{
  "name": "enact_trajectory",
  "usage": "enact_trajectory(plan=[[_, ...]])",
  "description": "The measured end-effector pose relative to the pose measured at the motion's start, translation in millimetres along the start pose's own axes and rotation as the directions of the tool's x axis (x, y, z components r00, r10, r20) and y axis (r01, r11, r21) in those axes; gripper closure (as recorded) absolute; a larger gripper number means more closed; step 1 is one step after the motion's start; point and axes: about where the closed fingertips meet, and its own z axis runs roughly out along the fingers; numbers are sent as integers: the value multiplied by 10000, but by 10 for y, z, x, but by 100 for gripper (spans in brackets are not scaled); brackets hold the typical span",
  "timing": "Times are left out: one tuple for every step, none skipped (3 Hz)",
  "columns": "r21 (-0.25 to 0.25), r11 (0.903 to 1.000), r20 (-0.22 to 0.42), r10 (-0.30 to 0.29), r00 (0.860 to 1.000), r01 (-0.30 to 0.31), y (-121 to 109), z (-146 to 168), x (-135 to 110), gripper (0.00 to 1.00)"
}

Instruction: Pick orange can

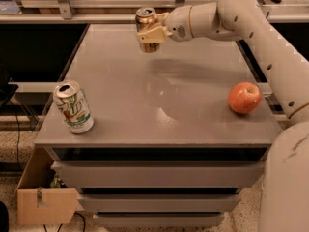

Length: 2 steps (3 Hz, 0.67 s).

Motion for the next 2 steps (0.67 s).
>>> enact_trajectory(plan=[[-23, 10000, 85, -80, 9999, 80, -8, -47, -47, 100], [-107, 9999, 263, -14, 9997, 17, 0, -65, -64, 100]])
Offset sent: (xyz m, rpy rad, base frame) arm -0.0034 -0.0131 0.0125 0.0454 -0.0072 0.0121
